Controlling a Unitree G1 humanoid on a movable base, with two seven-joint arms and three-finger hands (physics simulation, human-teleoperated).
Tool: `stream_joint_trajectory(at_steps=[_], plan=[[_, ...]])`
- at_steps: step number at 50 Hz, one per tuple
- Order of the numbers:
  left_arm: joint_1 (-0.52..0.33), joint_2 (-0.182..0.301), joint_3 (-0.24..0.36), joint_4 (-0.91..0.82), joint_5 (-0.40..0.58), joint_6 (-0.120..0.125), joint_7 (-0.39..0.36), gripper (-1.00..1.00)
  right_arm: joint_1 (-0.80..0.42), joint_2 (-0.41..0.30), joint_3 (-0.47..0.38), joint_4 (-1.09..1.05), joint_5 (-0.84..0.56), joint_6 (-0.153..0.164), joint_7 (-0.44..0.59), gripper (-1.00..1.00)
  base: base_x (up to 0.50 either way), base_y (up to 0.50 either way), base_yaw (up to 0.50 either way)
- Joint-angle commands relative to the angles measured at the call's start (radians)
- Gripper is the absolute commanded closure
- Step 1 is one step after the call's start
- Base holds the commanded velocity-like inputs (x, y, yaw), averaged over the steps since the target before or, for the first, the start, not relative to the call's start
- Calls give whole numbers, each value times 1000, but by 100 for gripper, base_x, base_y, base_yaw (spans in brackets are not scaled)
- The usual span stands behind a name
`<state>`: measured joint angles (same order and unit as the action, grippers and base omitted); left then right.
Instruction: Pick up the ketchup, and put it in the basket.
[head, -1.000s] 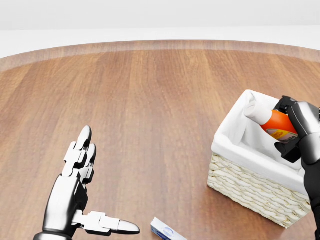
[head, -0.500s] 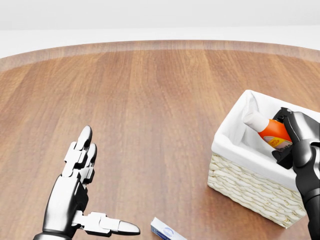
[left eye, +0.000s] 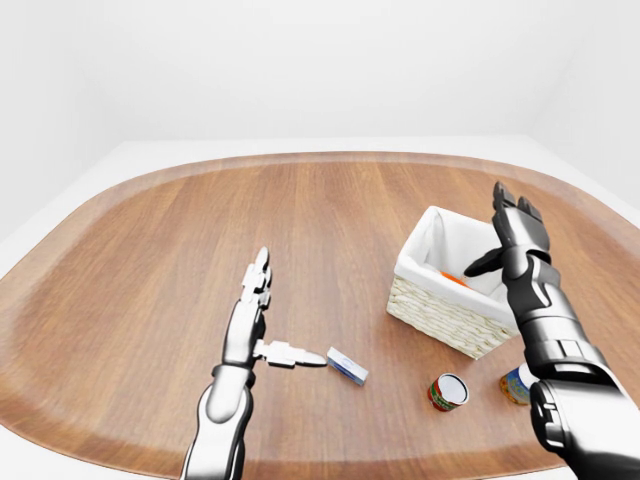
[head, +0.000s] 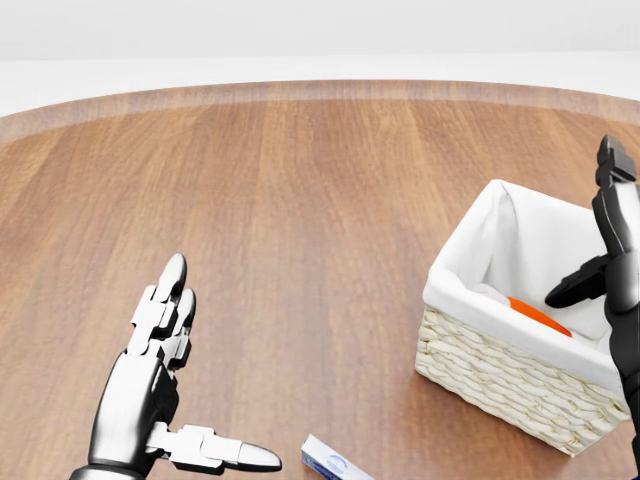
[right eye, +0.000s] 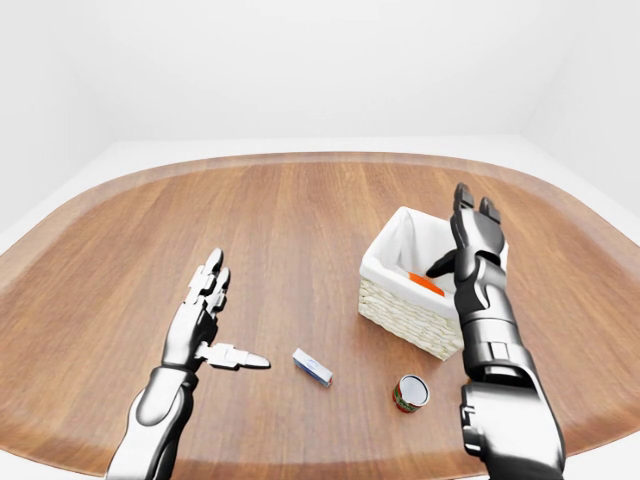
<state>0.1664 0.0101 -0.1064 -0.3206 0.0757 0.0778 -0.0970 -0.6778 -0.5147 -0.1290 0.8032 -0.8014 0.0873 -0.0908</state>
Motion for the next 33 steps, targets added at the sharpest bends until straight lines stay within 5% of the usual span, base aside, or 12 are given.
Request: stream_joint_trajectory(at_steps=[1, 19, 33], plan=[[1, 0, -1, 2, 1, -2, -2, -100, 20, -30, -42, -189, -29, 0, 40, -100, 0, 0, 0], [-4, -1, 0, 8, 1, -3, -3, -100, 34, -53, -101, -471, -72, 0, 164, -100, 0, 0, 0], [4, -1, -12, 7, 6, -9, 3, -100, 234, 107, -137, -1079, 99, 0, 493, -100, 0, 0, 0]])
